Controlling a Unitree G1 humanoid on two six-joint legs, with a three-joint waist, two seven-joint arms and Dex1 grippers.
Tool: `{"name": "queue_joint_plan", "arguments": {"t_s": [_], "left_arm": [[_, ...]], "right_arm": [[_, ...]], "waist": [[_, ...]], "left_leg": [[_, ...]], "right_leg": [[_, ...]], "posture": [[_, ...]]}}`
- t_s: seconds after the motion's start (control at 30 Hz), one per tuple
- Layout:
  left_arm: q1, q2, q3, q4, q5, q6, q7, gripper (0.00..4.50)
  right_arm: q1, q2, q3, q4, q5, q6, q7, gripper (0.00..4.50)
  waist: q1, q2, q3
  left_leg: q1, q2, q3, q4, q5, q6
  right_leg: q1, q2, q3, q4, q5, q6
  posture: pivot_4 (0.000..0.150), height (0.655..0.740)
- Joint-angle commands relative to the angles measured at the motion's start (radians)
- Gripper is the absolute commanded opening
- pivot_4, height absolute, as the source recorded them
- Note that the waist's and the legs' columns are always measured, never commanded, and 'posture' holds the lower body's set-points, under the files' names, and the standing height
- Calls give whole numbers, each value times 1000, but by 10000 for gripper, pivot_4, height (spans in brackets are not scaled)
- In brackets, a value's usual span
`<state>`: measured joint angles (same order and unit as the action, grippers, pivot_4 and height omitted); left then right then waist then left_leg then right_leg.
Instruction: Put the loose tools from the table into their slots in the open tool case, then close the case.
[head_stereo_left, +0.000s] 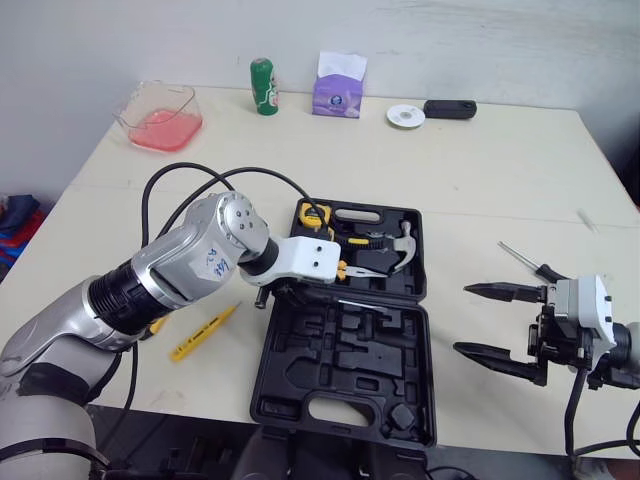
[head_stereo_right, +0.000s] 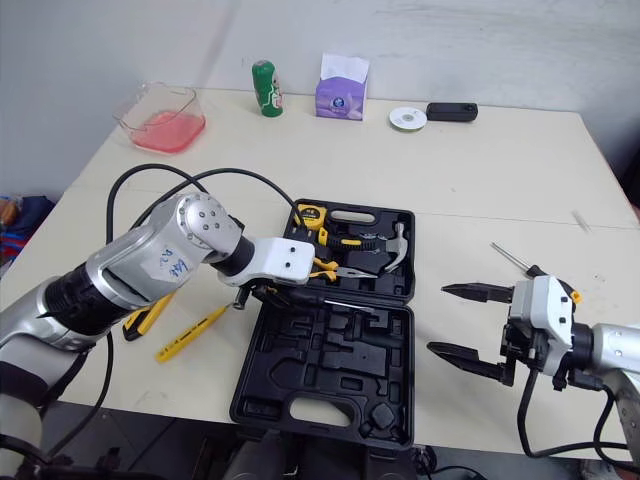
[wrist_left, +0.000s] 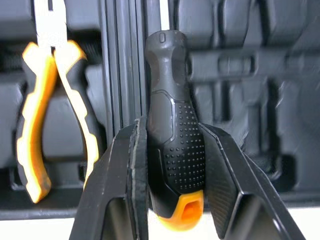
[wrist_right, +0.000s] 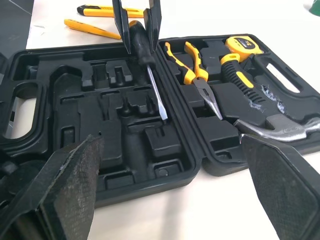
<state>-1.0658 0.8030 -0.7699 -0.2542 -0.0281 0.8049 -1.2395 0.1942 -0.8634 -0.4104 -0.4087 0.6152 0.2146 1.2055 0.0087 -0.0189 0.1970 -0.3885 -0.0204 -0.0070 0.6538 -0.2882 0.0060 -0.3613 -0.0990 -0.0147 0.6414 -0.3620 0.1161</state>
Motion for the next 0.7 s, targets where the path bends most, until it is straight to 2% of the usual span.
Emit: {"name": "queue_joint_plan", "arguments": {"t_s": [0.03, 0.23, 0.7], "left_arm": [[-26, -36, 6, -5, 35, -4, -18, 10685], [-17, -89, 6, 6, 79, 11, -18, 10685], [1, -100, 2, 2, 132, 39, -64, 10685]], "right_arm": [[13, 13, -36, -29, 0, -41, -2, 45000], [13, 18, -29, -19, -5, -63, -9, 45000], [-1, 35, 3, -11, -10, -91, -14, 45000]], "waist": [[4, 0, 0], [10, 0, 0], [14, 0, 0]], "left_leg": [[0, 0, 0, 0, 0, 0], [-1, 0, -1, 1, 0, 0], [-1, 0, -1, 2, 0, 0]], "right_leg": [[0, 0, 0, 0, 0, 0], [0, 0, 0, -1, 0, 0], [0, 0, -1, 0, 0, 0]], "posture": [[1500, 7400], [1500, 7400], [1500, 7400]]}}
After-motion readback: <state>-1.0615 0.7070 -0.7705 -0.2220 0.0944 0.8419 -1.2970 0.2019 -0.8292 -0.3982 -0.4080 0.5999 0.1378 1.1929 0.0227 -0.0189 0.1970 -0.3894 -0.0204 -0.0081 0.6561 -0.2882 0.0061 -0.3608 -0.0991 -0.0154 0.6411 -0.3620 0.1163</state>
